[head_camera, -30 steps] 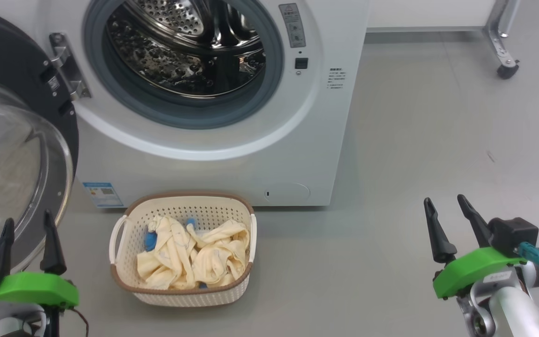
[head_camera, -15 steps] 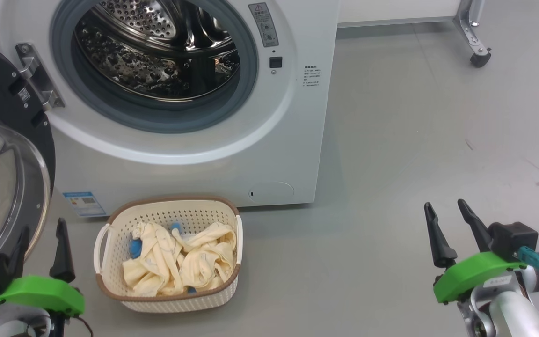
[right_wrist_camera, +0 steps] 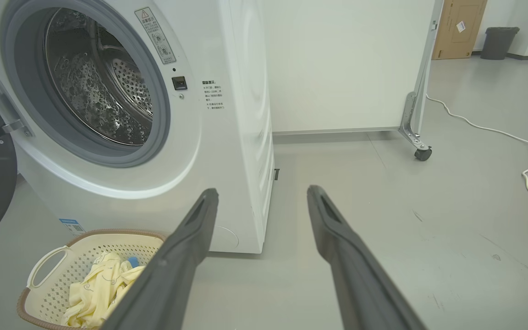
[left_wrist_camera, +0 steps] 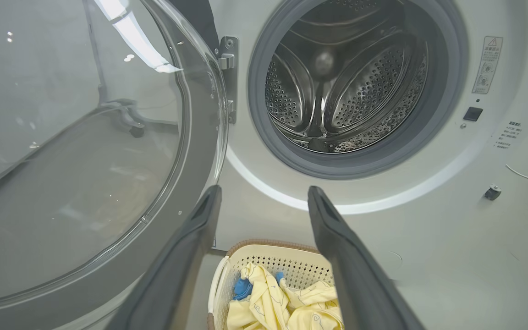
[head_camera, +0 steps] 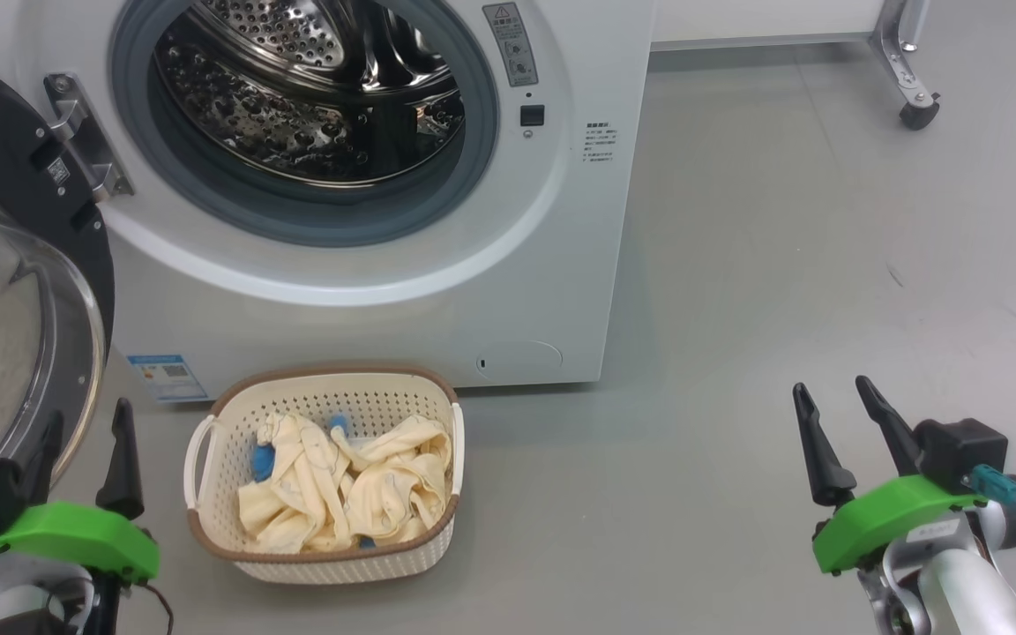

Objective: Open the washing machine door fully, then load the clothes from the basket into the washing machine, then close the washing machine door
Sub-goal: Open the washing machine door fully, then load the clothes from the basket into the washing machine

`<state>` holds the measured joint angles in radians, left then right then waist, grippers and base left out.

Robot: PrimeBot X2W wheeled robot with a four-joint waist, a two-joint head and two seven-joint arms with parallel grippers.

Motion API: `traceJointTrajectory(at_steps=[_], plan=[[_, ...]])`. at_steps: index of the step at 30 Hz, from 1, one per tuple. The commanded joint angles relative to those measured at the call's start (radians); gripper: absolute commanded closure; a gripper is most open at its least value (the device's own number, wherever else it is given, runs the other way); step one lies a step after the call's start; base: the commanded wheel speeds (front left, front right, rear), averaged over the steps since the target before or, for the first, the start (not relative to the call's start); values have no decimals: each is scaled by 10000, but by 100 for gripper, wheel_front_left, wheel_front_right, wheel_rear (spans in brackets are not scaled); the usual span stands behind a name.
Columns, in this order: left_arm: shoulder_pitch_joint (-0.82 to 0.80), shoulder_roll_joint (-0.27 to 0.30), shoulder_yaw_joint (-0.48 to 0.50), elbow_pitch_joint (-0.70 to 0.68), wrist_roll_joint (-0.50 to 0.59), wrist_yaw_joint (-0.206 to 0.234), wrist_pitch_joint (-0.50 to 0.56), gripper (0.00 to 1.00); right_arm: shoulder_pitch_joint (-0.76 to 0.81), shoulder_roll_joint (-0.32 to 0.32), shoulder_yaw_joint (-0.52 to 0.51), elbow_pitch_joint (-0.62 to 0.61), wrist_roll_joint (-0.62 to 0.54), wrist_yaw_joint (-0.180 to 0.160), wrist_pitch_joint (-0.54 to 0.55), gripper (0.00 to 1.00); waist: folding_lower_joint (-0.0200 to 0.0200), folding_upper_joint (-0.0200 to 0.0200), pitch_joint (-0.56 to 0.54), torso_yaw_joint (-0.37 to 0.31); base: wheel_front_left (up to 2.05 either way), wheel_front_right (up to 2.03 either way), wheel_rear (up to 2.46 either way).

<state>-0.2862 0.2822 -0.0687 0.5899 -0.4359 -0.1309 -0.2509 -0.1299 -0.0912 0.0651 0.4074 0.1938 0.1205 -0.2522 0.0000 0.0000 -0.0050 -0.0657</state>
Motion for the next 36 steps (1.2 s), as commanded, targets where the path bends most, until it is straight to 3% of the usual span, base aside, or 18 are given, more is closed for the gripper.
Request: traceJointTrajectory(at_steps=[1,36], plan=[[-686,506,297,-212,-79,2,-109,0,-377,-88,209,-338,44,102,-95,0,0,0,7,8,0,0,0],[-1079,919,-419,-81,-1107,2,-109,0,-370,-110,229,-310,66,102,-95,0,0,0,32,-51,7,-7,0]])
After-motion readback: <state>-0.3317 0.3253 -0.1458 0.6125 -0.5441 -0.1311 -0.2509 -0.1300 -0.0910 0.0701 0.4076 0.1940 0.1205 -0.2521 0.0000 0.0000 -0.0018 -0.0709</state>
